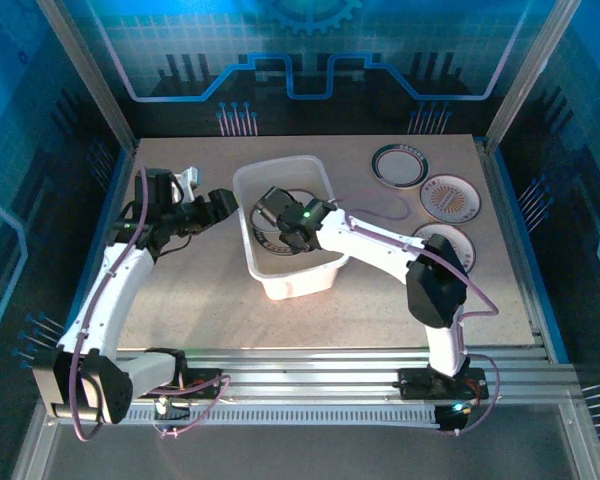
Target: Place the plates into the plastic bin on the countertop
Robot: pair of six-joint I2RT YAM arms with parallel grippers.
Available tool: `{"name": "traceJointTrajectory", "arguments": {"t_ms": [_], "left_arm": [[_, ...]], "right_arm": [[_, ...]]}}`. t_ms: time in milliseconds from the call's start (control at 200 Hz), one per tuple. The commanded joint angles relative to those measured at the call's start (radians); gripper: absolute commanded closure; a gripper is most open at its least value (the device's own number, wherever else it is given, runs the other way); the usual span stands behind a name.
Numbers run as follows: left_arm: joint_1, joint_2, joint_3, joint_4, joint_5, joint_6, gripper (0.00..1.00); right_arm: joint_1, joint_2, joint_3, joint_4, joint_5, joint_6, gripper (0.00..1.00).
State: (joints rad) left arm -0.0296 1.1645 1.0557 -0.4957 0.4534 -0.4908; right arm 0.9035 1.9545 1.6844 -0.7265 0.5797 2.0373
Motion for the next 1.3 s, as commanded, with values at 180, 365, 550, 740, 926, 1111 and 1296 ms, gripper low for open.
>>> {"name": "traceJointTrajectory", "arguments": {"t_ms": [180, 365, 550, 740, 926, 1111, 1296], "left_arm": [[-0.014, -0.034, 0.042, -0.065, 0.022, 0.032, 0.22], [-0.016, -0.045, 0.046, -0.089, 0.009, 0.053, 0.21], [-0.016, -0.052, 0.05, -0.104, -0.004, 0.06, 0.21], [-0.016, -0.058, 0.047, -0.115, -0.013, 0.068, 0.2], [-0.016, -0.055, 0.047, -0.112, -0.014, 0.064, 0.2], [-0.015, -0.061, 0.033, -0.112, -0.013, 0.062, 0.2], [-0.015, -0.063, 0.024, -0.112, -0.013, 0.062, 0.2]], "right_arm": [[0.015, 0.074, 0.085, -0.075, 0.114, 0.119, 1.0], [0.017, 0.124, 0.112, -0.043, 0.105, 0.141, 1.0], [0.021, 0.17, 0.171, -0.11, 0.129, 0.143, 1.0], [0.022, 0.183, 0.15, -0.077, 0.091, 0.16, 0.89], [0.027, 0.171, 0.111, -0.065, 0.087, 0.168, 0.7], [0.021, 0.173, 0.097, -0.063, 0.087, 0.162, 0.58], [0.016, 0.185, 0.092, -0.048, 0.075, 0.141, 0.41]]}}
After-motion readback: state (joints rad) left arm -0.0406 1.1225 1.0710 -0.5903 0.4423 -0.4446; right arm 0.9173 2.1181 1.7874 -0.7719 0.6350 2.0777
